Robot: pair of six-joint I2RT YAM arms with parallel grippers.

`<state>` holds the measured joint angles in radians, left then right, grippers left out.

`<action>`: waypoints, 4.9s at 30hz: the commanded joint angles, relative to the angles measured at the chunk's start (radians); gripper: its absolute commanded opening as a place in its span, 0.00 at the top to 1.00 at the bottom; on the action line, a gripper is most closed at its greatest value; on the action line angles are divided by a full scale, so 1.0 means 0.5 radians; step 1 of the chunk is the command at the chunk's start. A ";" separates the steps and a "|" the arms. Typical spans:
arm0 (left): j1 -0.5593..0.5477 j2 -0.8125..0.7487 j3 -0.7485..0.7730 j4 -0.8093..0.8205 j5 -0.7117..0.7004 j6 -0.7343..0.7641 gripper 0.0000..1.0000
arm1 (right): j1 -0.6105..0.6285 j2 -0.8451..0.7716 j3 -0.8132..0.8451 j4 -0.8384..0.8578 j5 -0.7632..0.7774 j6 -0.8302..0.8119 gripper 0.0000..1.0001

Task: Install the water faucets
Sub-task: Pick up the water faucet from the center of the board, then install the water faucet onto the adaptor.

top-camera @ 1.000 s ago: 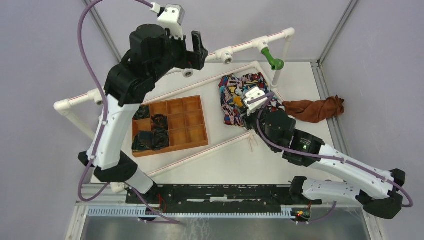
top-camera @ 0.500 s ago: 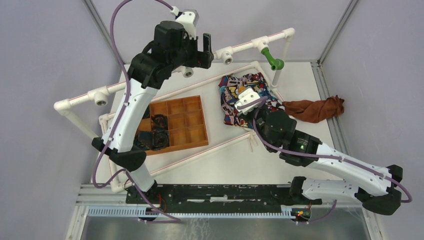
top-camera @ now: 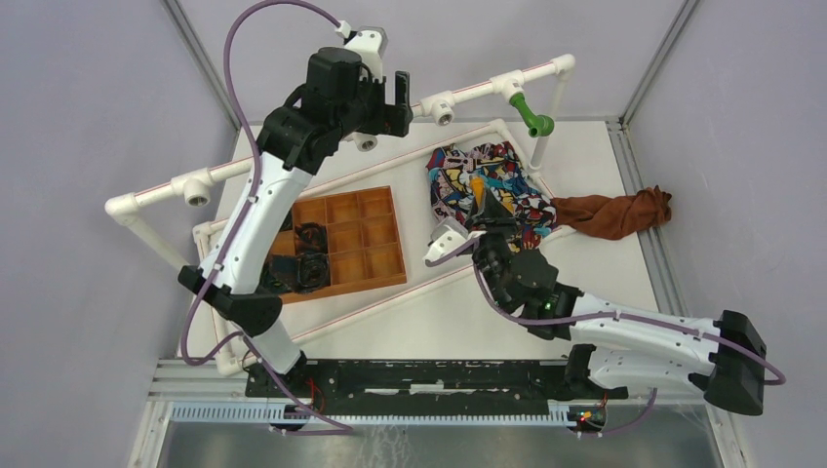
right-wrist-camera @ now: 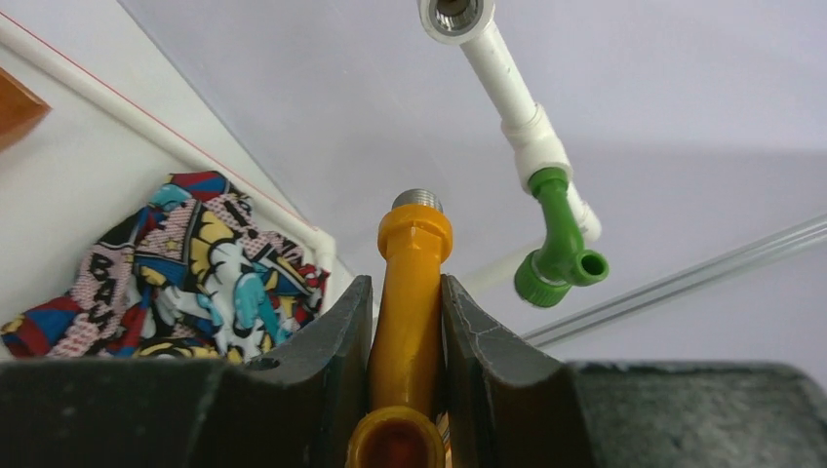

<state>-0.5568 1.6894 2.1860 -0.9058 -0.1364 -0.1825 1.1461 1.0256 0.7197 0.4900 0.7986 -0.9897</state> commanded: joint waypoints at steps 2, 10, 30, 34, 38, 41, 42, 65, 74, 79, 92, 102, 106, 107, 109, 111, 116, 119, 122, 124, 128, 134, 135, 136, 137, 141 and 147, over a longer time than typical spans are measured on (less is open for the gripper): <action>0.024 -0.115 -0.158 0.009 0.051 0.030 0.04 | 0.033 0.030 -0.113 0.695 -0.004 -0.771 1.00; 0.029 -0.225 -0.382 0.077 0.074 0.021 0.03 | 0.032 0.286 -0.184 1.343 -0.076 -1.461 1.00; 0.066 -0.256 -0.462 0.105 0.158 0.051 0.02 | -0.215 0.380 0.417 0.184 -0.458 -1.186 1.00; 0.070 -0.234 -0.447 0.081 0.259 0.041 0.02 | -0.227 0.417 0.603 -0.122 -0.476 -1.076 1.00; 0.070 -0.236 -0.468 0.055 0.334 0.036 0.01 | -0.258 0.478 0.793 -0.410 -0.480 -0.997 1.00; 0.073 -0.230 -0.423 0.022 0.337 0.032 0.01 | -0.272 0.507 0.823 -0.439 -0.471 -0.993 1.00; 0.075 -0.238 -0.422 0.024 0.337 0.025 0.00 | -0.276 0.511 0.818 -0.442 -0.469 -0.995 1.00; 0.085 -0.147 -0.506 0.090 0.468 0.068 0.00 | -0.498 0.660 0.893 -0.421 -0.575 -1.150 1.00; 0.105 -0.130 -0.498 0.072 0.443 0.065 0.00 | -0.495 0.588 0.758 -0.235 -0.514 -1.458 1.00; 0.118 -0.121 -0.497 0.066 0.468 0.067 0.00 | -0.491 0.581 0.748 -0.178 -0.485 -1.636 1.00; 0.145 -0.158 -0.539 0.067 0.500 0.065 0.00 | -0.492 0.651 0.737 -0.093 -0.466 -1.892 1.00; 0.182 -0.140 -0.540 0.072 0.535 0.056 0.00 | -0.495 0.608 0.658 -0.165 -0.532 -1.868 1.00; 0.187 -0.145 -0.548 0.072 0.544 0.052 0.00 | -0.495 0.595 0.628 -0.173 -0.533 -1.845 1.00; 0.187 -0.146 -0.550 0.072 0.546 0.052 0.00 | -0.495 0.594 0.624 -0.176 -0.534 -1.838 1.00; 0.187 -0.149 -0.554 0.072 0.548 0.051 0.00 | -0.495 0.587 0.609 -0.166 -0.550 -1.847 1.00; 0.186 -0.157 -0.564 0.074 0.551 0.050 0.00 | -0.494 0.584 0.609 -0.157 -0.561 -1.854 1.00; 0.190 -0.154 -0.568 0.072 0.564 0.044 0.00 | -0.495 0.571 0.613 -0.136 -0.577 -1.891 1.00; 0.188 -0.149 -0.571 0.075 0.566 0.045 0.00 | -0.492 0.561 0.618 -0.132 -0.581 -1.913 1.00; 0.192 -0.140 -0.570 0.076 0.572 0.045 0.00 | -0.491 0.557 0.629 -0.142 -0.598 -1.914 1.00; 0.191 -0.136 -0.574 0.076 0.576 0.044 0.00 | -0.489 0.562 0.643 -0.146 -0.605 -1.919 1.00; 0.193 -0.137 -0.579 0.077 0.581 0.046 0.00 | -0.488 0.585 0.678 -0.156 -0.619 -1.920 1.00; 0.197 -0.148 -0.598 0.075 0.579 0.048 0.00 | -0.488 0.612 0.709 -0.142 -0.626 -1.926 1.00; 0.201 -0.149 -0.600 0.075 0.579 0.049 0.00 | -0.488 0.614 0.713 -0.143 -0.629 -1.926 1.00; 0.202 -0.151 -0.601 0.076 0.579 0.048 0.00 | -0.488 0.616 0.720 -0.141 -0.628 -1.926 1.00; 0.201 -0.150 -0.601 0.075 0.579 0.052 0.00 | -0.488 0.618 0.728 -0.145 -0.629 -1.928 1.00; 0.205 -0.149 -0.606 0.075 0.584 0.050 0.00 | -0.491 0.630 0.761 -0.160 -0.639 -1.938 1.00; 0.208 -0.160 -0.626 0.078 0.594 0.052 0.00 | -0.509 0.654 0.801 -0.210 -0.666 -1.927 1.00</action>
<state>-0.4438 1.5940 1.9232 -0.7181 0.1154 -0.1318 0.9009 1.3430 1.0573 0.3698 0.4915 -1.9438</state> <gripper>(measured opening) 0.994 0.331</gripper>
